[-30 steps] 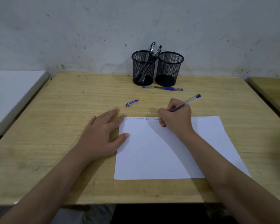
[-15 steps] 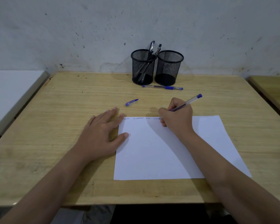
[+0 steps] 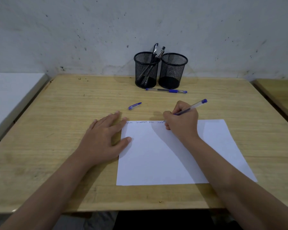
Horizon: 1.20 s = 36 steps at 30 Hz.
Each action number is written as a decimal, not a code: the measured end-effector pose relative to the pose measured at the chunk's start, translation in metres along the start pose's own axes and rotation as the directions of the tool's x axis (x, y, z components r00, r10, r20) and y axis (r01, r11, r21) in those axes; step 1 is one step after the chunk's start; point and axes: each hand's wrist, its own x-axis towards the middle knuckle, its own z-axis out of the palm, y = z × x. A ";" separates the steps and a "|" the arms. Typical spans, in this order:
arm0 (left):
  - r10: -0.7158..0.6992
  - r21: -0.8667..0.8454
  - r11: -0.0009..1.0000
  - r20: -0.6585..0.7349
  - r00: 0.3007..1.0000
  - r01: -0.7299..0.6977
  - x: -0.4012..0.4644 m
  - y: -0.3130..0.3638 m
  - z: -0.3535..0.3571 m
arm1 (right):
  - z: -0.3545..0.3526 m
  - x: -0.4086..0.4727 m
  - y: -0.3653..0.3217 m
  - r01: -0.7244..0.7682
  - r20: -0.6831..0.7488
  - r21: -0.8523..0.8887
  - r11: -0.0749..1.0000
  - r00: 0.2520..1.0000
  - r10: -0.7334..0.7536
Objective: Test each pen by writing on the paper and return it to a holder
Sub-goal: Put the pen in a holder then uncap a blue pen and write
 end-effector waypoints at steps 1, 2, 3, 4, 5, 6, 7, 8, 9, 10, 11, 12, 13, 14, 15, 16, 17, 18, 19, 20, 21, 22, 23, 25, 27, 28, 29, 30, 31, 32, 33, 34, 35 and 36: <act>0.000 0.002 1.000 0.002 1.000 0.000 0.000 0.000 0.000 | 0.000 0.000 0.000 0.000 0.002 -0.003 1.000 1.000 0.000; 0.000 0.008 1.000 0.005 1.000 0.000 0.000 0.000 0.000 | 0.000 0.001 0.000 -0.002 0.002 -0.004 1.000 1.000 0.002; 0.001 0.012 1.000 0.008 1.000 -0.001 0.000 0.000 -0.001 | 0.000 0.000 0.000 -0.005 0.000 -0.003 1.000 1.000 0.005; 0.001 0.013 1.000 0.010 1.000 -0.001 0.000 0.001 -0.001 | 0.000 0.000 0.000 -0.008 -0.005 0.001 1.000 1.000 0.008; -0.001 0.011 1.000 0.011 1.000 0.001 0.000 0.001 -0.001 | -0.001 0.000 0.000 -0.009 -0.011 0.002 1.000 1.000 0.009; -0.004 0.009 1.000 0.013 1.000 0.004 0.000 0.001 -0.001 | -0.001 0.000 0.000 -0.006 -0.016 -0.003 1.000 1.000 0.006; -0.006 0.007 1.000 0.014 1.000 0.006 0.000 0.001 -0.002 | -0.001 0.000 0.000 -0.002 -0.019 -0.011 1.000 1.000 0.002; -0.007 0.007 1.000 0.014 1.000 0.007 0.000 0.001 -0.002 | 0.000 0.000 0.000 0.000 -0.018 -0.014 1.000 1.000 0.000; -0.005 0.009 1.000 0.013 1.000 0.005 0.000 0.001 -0.002 | 0.000 0.000 0.000 -0.002 -0.015 -0.012 1.000 1.000 0.002; -0.003 0.011 1.000 0.013 1.000 0.003 0.000 0.001 -0.002 | 0.000 0.001 0.000 -0.006 -0.014 -0.007 1.000 1.000 0.006; -0.002 0.011 1.000 0.010 1.000 0.002 0.001 0.002 -0.002 | 0.000 0.001 0.000 -0.009 -0.020 -0.003 1.000 1.000 0.009; -0.002 0.008 1.000 0.006 1.000 0.001 0.001 0.002 -0.002 | -0.001 0.001 0.001 -0.009 -0.034 0.003 1.000 0.999 0.009; -0.001 -0.002 1.000 0.002 1.000 0.001 0.001 0.001 -0.001 | -0.001 0.001 0.000 -0.008 -0.055 0.017 1.000 0.998 0.009; 0.002 -0.018 1.000 -0.006 1.000 -0.002 0.002 0.000 -0.001 | -0.003 0.001 0.000 -0.007 -0.079 0.038 0.999 0.997 0.010; 0.006 -0.038 0.999 -0.016 1.000 -0.006 0.003 -0.001 -0.002 | -0.004 0.001 -0.001 -0.008 -0.099 0.060 0.998 0.995 0.014; 0.006 -0.061 0.998 -0.026 1.000 -0.007 0.005 -0.001 -0.003 | -0.004 0.002 -0.001 -0.014 -0.111 0.080 0.997 0.994 0.023; -0.002 -0.081 0.997 -0.033 0.999 0.000 0.008 0.000 -0.005 | -0.005 0.002 -0.002 -0.021 -0.107 0.099 0.995 0.994 0.032; -0.015 -0.094 0.995 -0.039 0.999 0.011 0.013 0.002 -0.007 | -0.004 0.003 -0.002 -0.024 -0.093 0.115 0.993 0.995 0.035; -0.025 -0.104 0.994 -0.051 0.998 0.020 0.018 0.004 -0.009 | -0.004 0.003 -0.003 -0.022 -0.079 0.120 0.993 0.996 0.032; -0.029 -0.115 0.993 -0.077 0.997 0.020 0.024 0.008 -0.010 | -0.003 0.003 -0.003 -0.018 -0.071 0.119 0.993 0.997 0.026; -0.030 -0.131 0.991 -0.113 0.993 0.015 0.031 0.012 -0.010 | -0.002 0.004 -0.003 -0.014 -0.069 0.117 0.993 0.997 0.022; -0.035 -0.154 0.988 -0.152 0.988 0.011 0.038 0.016 -0.009 | -0.002 0.005 -0.002 -0.014 -0.070 0.116 0.993 0.997 0.023; -0.048 -0.179 0.984 -0.180 0.982 0.016 0.046 0.020 -0.008 | -0.003 0.005 -0.002 -0.015 -0.069 0.122 0.992 0.997 0.024; -0.092 -0.213 0.976 -0.196 0.976 0.050 0.063 0.026 -0.006 | -0.007 0.005 -0.004 -0.004 -0.043 0.132 0.991 0.999 0.010; -0.136 -0.192 0.976 -0.159 0.978 0.104 0.078 0.029 -0.003 | -0.011 0.004 -0.007 0.020 0.005 0.147 0.989 1.000 -0.021; -0.154 -0.172 0.977 -0.137 0.979 0.130 0.085 0.028 -0.002 | -0.013 0.003 -0.010 0.022 0.016 0.171 0.985 1.000 -0.025; -0.171 -0.153 0.977 -0.122 0.978 0.151 0.090 0.028 -0.001 | -0.014 0.002 -0.013 0.025 0.016 0.188 0.982 0.999 -0.028; -0.180 -0.140 0.977 -0.120 0.976 0.163 0.095 0.027 -0.001 | -0.015 0.001 -0.016 0.032 0.008 0.198 0.980 0.999 -0.034; -0.189 -0.138 0.975 -0.121 0.975 0.172 0.097 0.027 -0.001 | -0.016 0.000 -0.020 0.044 0.000 0.206 0.978 0.999 -0.045; -0.199 -0.157 0.971 -0.122 0.972 0.179 0.098 0.027 -0.002 | -0.016 0.000 -0.022 0.057 -0.011 0.216 0.975 0.998 -0.056; -0.217 -0.206 0.960 -0.119 0.969 0.189 0.098 0.030 -0.003 | -0.016 0.000 -0.024 0.067 -0.020 0.230 0.971 0.998 -0.064; -0.231 -0.281 0.941 -0.119 0.966 0.191 0.096 0.033 -0.005 | -0.015 -0.001 -0.026 0.073 -0.030 0.234 0.970 0.997 -0.067; -0.240 -0.367 0.912 -0.121 0.963 0.181 0.093 0.038 -0.008 | -0.015 -0.001 -0.028 0.073 -0.033 0.229 0.971 0.997 -0.067; -0.238 -0.446 0.881 -0.128 0.963 0.158 0.091 0.043 -0.012 | -0.014 -0.001 -0.030 0.077 -0.029 0.222 0.972 0.997 -0.072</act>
